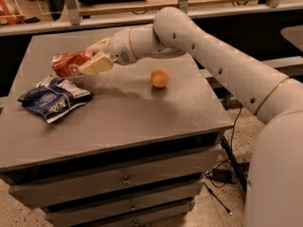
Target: Move coke can near blue chip bag
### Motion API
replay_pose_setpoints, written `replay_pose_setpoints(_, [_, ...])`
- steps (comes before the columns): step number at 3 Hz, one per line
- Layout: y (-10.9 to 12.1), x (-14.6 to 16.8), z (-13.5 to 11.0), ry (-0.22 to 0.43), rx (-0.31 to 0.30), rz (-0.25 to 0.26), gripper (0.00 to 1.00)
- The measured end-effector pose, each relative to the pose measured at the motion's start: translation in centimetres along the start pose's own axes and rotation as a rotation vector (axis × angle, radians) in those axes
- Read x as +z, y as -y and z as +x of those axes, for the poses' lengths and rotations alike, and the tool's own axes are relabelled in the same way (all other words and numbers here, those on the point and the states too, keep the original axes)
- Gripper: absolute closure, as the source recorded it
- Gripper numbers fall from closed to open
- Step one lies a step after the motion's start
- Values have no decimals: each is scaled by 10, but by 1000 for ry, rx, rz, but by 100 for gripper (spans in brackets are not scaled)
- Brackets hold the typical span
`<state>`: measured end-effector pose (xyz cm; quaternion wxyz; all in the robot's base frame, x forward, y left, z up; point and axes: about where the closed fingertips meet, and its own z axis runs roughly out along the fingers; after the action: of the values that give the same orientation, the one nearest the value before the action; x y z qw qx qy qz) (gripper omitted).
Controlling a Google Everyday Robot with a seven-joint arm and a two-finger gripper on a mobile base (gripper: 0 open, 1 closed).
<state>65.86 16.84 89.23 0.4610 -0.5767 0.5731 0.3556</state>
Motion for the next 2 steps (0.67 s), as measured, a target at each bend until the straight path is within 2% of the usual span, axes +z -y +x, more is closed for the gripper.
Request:
replay_pose_setpoints(1, [-6,10,6,20,21,-11,86])
replay_pose_setpoints(2, [-9,13,11,31,46,0,62])
